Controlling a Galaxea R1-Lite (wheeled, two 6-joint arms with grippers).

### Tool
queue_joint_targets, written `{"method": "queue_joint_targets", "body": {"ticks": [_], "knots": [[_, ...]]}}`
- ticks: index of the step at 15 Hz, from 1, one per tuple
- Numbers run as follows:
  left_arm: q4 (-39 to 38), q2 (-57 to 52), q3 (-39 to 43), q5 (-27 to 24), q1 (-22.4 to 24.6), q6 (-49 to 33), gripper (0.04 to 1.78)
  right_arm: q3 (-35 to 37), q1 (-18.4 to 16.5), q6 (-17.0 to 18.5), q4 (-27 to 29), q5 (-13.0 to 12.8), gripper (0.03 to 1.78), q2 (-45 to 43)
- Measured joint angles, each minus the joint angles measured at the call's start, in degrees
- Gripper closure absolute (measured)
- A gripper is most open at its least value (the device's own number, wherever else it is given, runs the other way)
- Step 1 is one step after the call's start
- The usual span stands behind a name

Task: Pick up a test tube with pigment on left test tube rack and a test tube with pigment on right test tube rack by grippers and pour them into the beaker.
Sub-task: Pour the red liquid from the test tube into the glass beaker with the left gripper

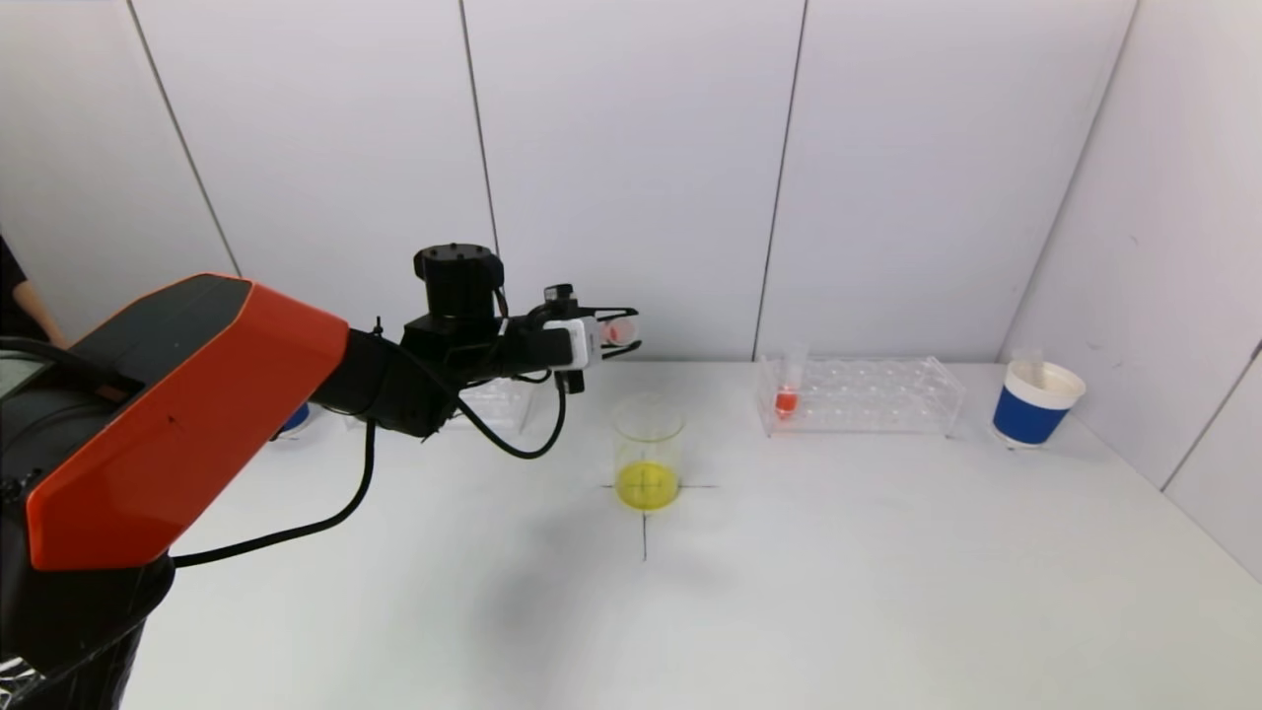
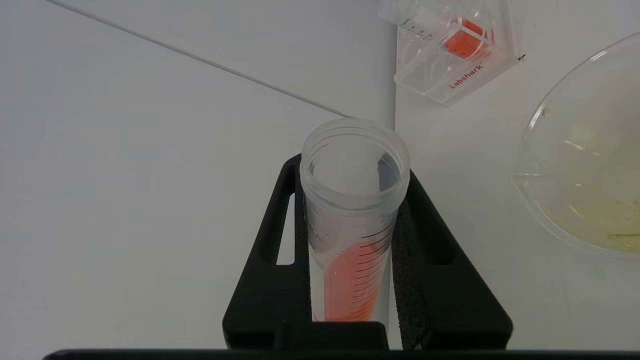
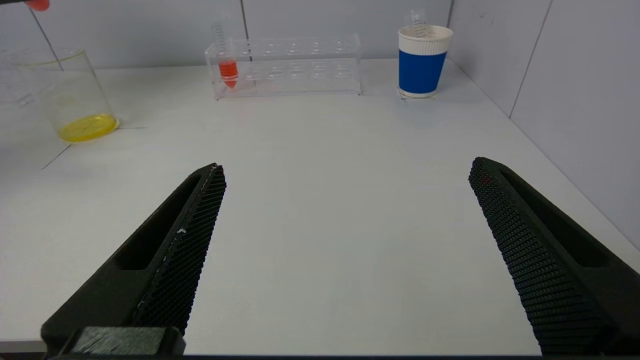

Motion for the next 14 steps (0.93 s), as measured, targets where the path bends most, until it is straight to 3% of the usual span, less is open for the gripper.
{"method": "queue_joint_targets", "body": {"ticks": [14], "knots": [[-2.8,0.6,-0.2,4.2,-2.0,11.4,1.35,0.0,0.0,0.0,0.0,0.0,0.04,0.0]]}}
